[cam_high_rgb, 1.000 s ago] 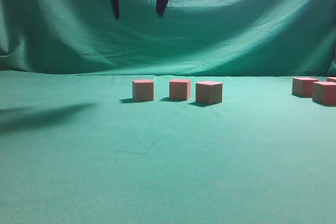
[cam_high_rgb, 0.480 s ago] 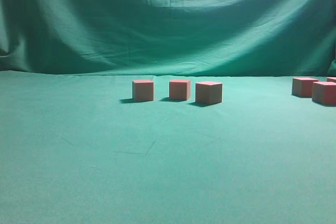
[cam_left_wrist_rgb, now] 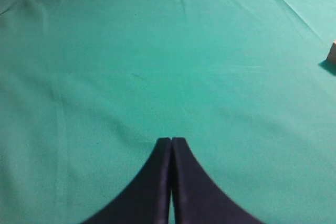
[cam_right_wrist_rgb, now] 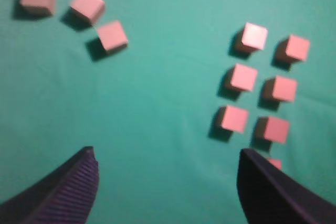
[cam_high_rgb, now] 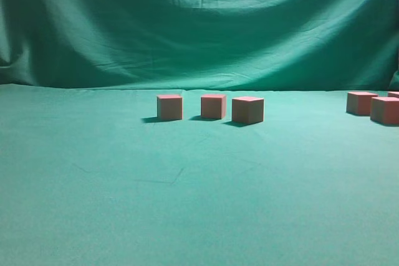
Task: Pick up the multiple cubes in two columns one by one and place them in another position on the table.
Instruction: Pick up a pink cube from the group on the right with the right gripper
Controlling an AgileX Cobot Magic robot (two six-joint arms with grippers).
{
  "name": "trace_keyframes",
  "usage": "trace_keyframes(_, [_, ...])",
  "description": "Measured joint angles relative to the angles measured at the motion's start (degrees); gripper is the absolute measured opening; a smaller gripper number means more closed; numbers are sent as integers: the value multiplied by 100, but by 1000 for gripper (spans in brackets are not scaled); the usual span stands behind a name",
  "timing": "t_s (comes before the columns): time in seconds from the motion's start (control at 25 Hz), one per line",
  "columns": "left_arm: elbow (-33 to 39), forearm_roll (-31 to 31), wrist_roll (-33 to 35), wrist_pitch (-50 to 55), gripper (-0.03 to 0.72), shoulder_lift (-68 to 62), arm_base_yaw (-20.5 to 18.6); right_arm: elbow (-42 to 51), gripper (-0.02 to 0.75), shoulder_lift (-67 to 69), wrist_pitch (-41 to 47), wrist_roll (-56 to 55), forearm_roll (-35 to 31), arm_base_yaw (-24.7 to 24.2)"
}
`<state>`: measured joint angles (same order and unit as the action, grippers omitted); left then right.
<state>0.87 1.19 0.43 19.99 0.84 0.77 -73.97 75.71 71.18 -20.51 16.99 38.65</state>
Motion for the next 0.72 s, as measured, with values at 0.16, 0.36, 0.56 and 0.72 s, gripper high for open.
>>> trace_keyframes(0.16, [0, 0, 0, 0, 0, 0, 0, 1129, 504, -752, -113, -134, 0, -773])
trace_keyframes(0.36, [0, 0, 0, 0, 0, 0, 0, 2171, 504, -1096, -438, -132, -11, -1955])
trace_keyframes(0.56, [0, 0, 0, 0, 0, 0, 0, 2855, 504, -957, -1315, 160, -377, -2696])
trace_keyframes(0.72, [0, 0, 0, 0, 0, 0, 0, 2986, 504, -491, -1803, 490, -518, -2904])
